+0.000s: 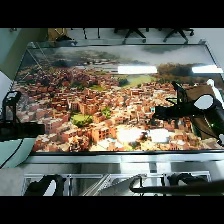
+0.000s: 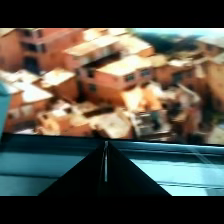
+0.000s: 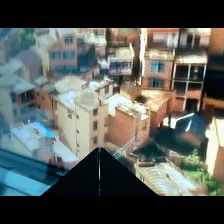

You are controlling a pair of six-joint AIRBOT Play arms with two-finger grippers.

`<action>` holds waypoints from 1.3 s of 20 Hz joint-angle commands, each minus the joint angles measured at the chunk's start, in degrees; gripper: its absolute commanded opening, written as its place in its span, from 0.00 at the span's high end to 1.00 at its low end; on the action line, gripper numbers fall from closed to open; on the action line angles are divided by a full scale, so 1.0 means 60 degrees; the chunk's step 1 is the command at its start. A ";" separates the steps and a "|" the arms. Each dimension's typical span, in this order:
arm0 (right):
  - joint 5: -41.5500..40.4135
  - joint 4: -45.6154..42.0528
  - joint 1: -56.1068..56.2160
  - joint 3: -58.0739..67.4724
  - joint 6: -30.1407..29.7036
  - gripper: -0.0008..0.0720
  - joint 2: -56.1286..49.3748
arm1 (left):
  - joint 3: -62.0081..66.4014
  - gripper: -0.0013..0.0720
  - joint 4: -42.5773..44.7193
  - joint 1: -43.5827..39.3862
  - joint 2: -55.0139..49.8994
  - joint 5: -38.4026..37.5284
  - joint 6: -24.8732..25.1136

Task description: Fold the shirts.

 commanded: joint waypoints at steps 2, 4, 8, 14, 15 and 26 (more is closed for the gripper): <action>-0.0004 -0.0004 0.0011 -0.0004 0.0004 0.96 0.0007 | -0.0710 0.58 0.3763 0.0007 0.0007 -0.0390 -0.1213; -0.0004 0.0000 0.0011 -0.0004 0.0004 0.96 0.0007 | -0.1490 0.05 0.3792 0.0029 0.0007 -0.0102 -0.1246; -0.0004 0.0000 0.0011 -0.0004 0.0004 0.96 0.0007 | -0.2794 0.05 0.4539 0.0029 -0.0131 0.1013 -0.1257; -0.0004 0.0000 0.0011 -0.0004 0.0004 0.96 0.0007 | -0.2991 0.06 0.5461 0.0051 -0.2535 0.1891 -0.1366; -0.0004 0.0000 0.0011 -0.0004 0.0004 0.96 0.0007 | -0.2980 0.05 0.5588 0.0146 -0.2925 0.2036 -0.1439; -0.0004 0.0000 0.0011 -0.0004 0.0004 0.96 0.0007 | -0.0470 0.55 0.5034 0.2714 -0.6896 0.2444 -0.1555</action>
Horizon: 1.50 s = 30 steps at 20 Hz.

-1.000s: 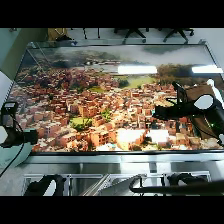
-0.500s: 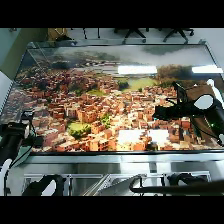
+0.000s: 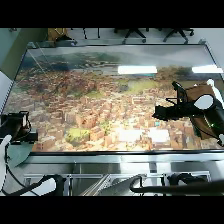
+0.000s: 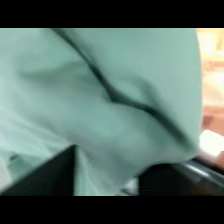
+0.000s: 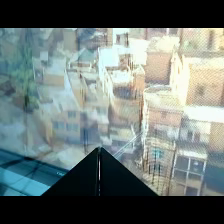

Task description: Fold the shirts.

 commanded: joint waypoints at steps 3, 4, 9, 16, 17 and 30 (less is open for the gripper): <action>0.0000 0.0004 0.0011 -0.0004 0.0004 0.96 0.0007 | 0.1679 0.96 -0.1268 0.0379 -0.1104 -0.0561 0.0670; -0.0015 0.0007 0.0011 -0.0004 0.0004 0.96 0.0007 | 0.2182 0.96 -0.1763 0.0175 -0.0998 -0.0776 0.0874; -0.0004 0.0004 0.0011 -0.0004 0.0004 0.96 0.0007 | 0.5104 0.96 -0.4696 -0.1945 0.0670 -0.1166 0.1406; -0.0004 0.0007 0.0011 -0.0004 0.0004 0.96 0.0007 | 0.6033 0.96 -0.7486 -0.5595 0.2146 -0.0790 0.1555; 0.0004 0.0015 0.0011 -0.0004 0.0007 0.96 0.0007 | 0.5982 0.96 -0.7482 -0.6109 0.2047 -0.0765 0.1421; 0.0579 -0.0295 -0.0605 0.0823 -0.0106 0.49 -0.0044 | 0.6390 0.08 -0.7395 -0.6528 0.0415 -0.3224 0.0681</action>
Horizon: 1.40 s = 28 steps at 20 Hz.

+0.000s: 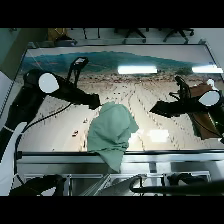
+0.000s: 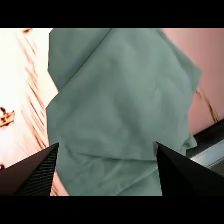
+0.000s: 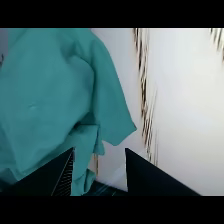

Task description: Fold the shirts.

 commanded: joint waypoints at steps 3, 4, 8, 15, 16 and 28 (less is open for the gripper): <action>0.0586 -0.1246 -0.0506 0.0029 -0.0124 0.49 -0.0379 | -0.2707 0.08 -0.0237 0.1370 0.1300 -0.0605 0.0066; 0.0506 -0.1067 -0.0492 -0.0098 -0.0390 0.49 -0.0539 | -0.3963 0.08 -0.0616 0.1424 0.1752 -0.0175 0.0069; -0.0178 0.0510 -0.0051 -0.0623 -0.1789 0.49 -0.1596 | -0.8244 0.08 -0.1902 0.1242 0.2889 0.2575 0.0142; -0.1985 0.1800 0.1636 -0.0601 -0.3180 0.49 -0.3960 | -0.9923 0.08 -0.3748 0.1206 0.1931 0.5089 0.1206; -0.2073 0.2171 0.1698 -0.0594 -0.3486 0.49 -0.4182 | -0.9788 0.08 -0.4003 0.1206 0.1563 0.5060 0.1479; -0.2382 0.3151 0.1716 -0.0583 -0.4590 0.96 -0.5027 | -0.7992 0.96 -0.4200 0.1239 0.0437 0.4554 0.2499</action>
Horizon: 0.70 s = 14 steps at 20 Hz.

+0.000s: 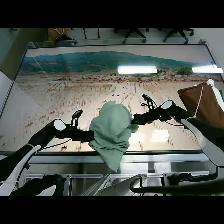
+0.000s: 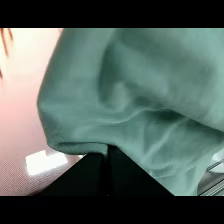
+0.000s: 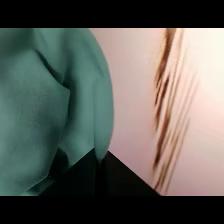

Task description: Fold the shirts.

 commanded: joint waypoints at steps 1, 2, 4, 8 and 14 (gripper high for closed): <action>-0.0080 0.0372 0.0011 0.0007 -0.0688 0.97 -0.0175 | 0.0372 0.96 -0.0018 0.0007 -0.0051 -0.0004 0.0248; -0.0080 0.0674 0.0011 0.0007 -0.0929 0.97 -0.0164 | 0.0452 0.96 0.0149 0.0004 -0.0051 0.0018 0.0240; -0.0076 0.0914 0.0011 0.0087 -0.1191 0.97 -0.0113 | 0.0605 0.96 0.0634 0.0015 -0.0051 -0.0022 0.0233; 0.0546 0.0896 -0.0011 0.0765 -0.1202 0.97 0.0342 | 0.1246 0.96 0.0954 0.0601 0.0080 -0.0732 0.0277; 0.1647 0.0670 -0.1220 0.4510 -0.1002 0.97 0.2211 | 0.5257 0.97 0.0951 0.2273 0.1756 -0.2331 0.0958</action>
